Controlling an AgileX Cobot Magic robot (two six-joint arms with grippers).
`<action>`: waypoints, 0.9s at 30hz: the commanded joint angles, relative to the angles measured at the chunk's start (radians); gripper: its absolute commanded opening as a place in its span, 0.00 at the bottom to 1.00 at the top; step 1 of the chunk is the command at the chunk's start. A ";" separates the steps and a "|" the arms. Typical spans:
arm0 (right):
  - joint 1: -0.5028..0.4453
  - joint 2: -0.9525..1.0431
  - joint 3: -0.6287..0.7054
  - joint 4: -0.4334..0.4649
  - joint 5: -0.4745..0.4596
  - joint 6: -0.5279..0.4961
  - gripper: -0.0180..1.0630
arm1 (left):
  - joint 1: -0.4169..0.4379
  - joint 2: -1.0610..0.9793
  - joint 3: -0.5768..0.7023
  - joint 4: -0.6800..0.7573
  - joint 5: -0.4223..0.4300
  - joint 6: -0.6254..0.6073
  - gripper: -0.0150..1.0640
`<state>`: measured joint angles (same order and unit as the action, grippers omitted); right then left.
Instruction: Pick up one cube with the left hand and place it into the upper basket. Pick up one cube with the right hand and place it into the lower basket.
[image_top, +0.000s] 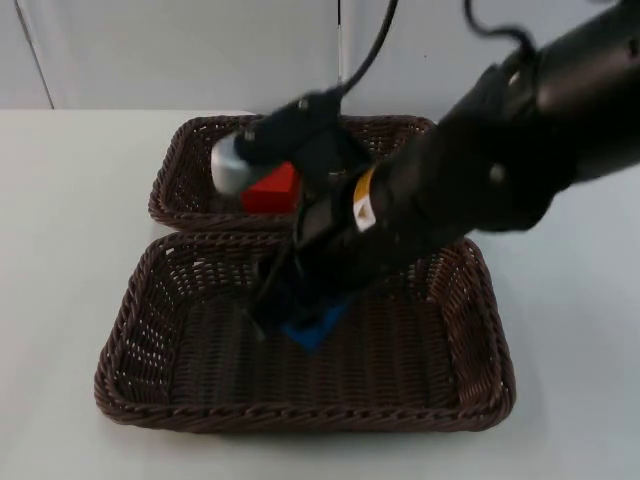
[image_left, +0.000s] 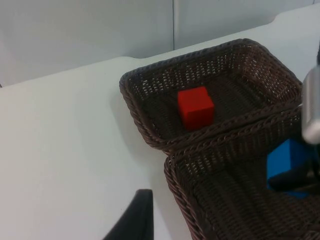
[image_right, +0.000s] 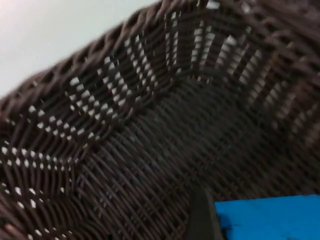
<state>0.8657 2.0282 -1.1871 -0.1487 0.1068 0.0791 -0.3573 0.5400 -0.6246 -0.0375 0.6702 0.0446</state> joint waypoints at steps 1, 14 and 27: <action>0.005 0.024 -0.008 -0.002 -0.043 0.000 0.02 | -0.005 -0.005 0.003 -0.004 -0.004 -0.009 0.99; 0.005 0.085 -0.008 -0.002 -0.069 0.000 0.24 | -0.005 -0.005 0.003 -0.004 -0.004 -0.009 0.99; 0.005 0.083 -0.008 -0.002 -0.050 0.000 0.78 | -0.005 -0.005 0.003 -0.004 -0.004 -0.009 0.99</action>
<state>0.8657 2.1129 -1.1871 -0.1487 0.0595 0.0791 -0.3573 0.5400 -0.6246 -0.0375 0.6702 0.0446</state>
